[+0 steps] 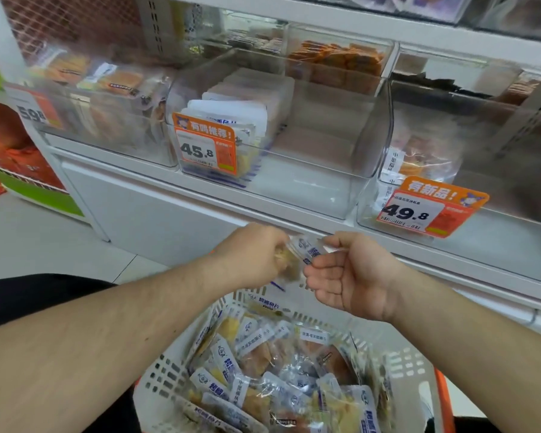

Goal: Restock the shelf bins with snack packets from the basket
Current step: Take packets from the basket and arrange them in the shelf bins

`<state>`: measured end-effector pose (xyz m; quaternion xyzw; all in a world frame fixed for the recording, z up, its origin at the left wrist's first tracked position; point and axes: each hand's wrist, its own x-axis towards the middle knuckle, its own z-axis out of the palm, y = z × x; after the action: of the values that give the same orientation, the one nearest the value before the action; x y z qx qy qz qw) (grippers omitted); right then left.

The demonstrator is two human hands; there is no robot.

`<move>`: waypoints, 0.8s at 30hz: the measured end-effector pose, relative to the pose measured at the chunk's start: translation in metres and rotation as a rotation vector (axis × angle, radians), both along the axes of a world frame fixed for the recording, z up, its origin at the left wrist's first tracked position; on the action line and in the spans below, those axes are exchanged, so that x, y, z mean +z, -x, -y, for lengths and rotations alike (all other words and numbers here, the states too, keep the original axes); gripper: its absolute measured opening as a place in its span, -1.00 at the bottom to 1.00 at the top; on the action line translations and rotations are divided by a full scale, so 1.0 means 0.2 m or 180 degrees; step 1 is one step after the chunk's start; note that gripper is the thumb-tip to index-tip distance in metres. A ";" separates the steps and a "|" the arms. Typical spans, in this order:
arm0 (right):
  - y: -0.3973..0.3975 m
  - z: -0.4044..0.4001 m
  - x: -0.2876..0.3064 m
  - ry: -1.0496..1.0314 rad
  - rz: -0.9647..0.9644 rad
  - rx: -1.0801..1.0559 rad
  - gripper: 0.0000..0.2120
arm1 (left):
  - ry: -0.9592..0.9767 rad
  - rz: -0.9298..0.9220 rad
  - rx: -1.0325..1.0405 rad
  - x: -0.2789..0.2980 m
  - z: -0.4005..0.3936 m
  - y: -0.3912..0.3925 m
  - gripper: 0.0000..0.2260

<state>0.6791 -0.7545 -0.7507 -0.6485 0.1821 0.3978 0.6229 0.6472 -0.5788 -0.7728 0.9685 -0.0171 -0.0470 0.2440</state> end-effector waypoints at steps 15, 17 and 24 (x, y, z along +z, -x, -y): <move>-0.09 0.10 -0.01 0.0088 0.1174 0.0148 -0.78 | 0.2873 -0.0767 0.0984 0.09 -0.09 -0.02 -0.78; -0.08 0.08 0.01 0.0054 0.1326 0.0260 -0.86 | 0.2966 -0.0784 0.1019 0.08 -0.11 -0.03 -0.77; -0.09 0.02 0.26 0.0080 0.2408 -0.0104 -0.73 | 0.3295 -0.0480 0.1123 0.16 -0.18 -0.04 -0.90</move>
<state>0.6977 -0.7590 -0.6980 -0.7541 -0.0456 0.1179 0.6444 0.6557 -0.5437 -0.7399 0.7041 0.1421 -0.0601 0.6931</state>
